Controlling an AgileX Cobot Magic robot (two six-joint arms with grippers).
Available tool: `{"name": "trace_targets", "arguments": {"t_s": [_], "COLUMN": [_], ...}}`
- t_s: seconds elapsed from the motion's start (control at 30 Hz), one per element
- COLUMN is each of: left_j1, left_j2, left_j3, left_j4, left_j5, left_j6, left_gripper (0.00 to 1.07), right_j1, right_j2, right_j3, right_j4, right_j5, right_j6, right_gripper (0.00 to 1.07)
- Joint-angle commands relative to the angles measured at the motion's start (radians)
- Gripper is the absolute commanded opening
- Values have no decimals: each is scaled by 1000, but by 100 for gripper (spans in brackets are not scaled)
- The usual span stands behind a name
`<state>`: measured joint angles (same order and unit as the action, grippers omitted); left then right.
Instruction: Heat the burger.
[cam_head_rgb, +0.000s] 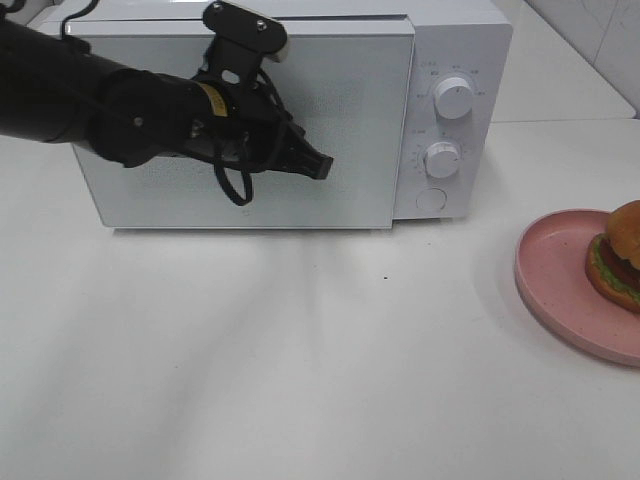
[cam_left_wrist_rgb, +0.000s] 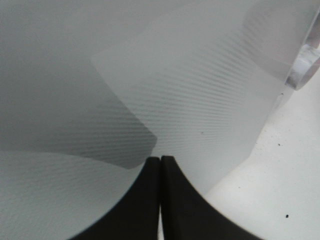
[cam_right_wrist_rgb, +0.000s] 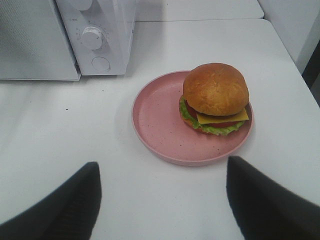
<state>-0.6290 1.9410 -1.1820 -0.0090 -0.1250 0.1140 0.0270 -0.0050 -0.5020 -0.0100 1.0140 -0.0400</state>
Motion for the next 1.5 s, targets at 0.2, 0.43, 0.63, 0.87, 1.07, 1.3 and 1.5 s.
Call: {"name": "trace_targets", "arguments": {"t_s": [0.2,0.43,0.63,0.87,1.07,1.3,1.5], "left_j1": [13,13,13,13,13,23,99], "left_j2": [138,161,127,59,-48,-148,-222], "left_j3": [-272,-350,-354,-354,-354,-354,-354], "left_j4": [-14,-16,-16,-15,-12,-5,-7], "left_j5": [66,161,341,502,668,903,1117], "left_j6": [-14,-14,-13,-13,-11,-11,-11], "left_gripper": [0,0,0,0,0,0,0], "right_j1": [-4,-4,-4,-4,-4,-4,-4], "right_j2": [-22,-22,-22,-22,-22,-22,-22], "right_j3": [4,4,4,4,4,4,4], "right_j4": [0,0,0,0,0,0,0], "right_j5": [-15,-15,-15,-15,-15,-15,-15], "right_j6": [-5,-5,-5,-5,-5,-5,-5], "right_gripper": [67,67,67,67,67,67,67]}}
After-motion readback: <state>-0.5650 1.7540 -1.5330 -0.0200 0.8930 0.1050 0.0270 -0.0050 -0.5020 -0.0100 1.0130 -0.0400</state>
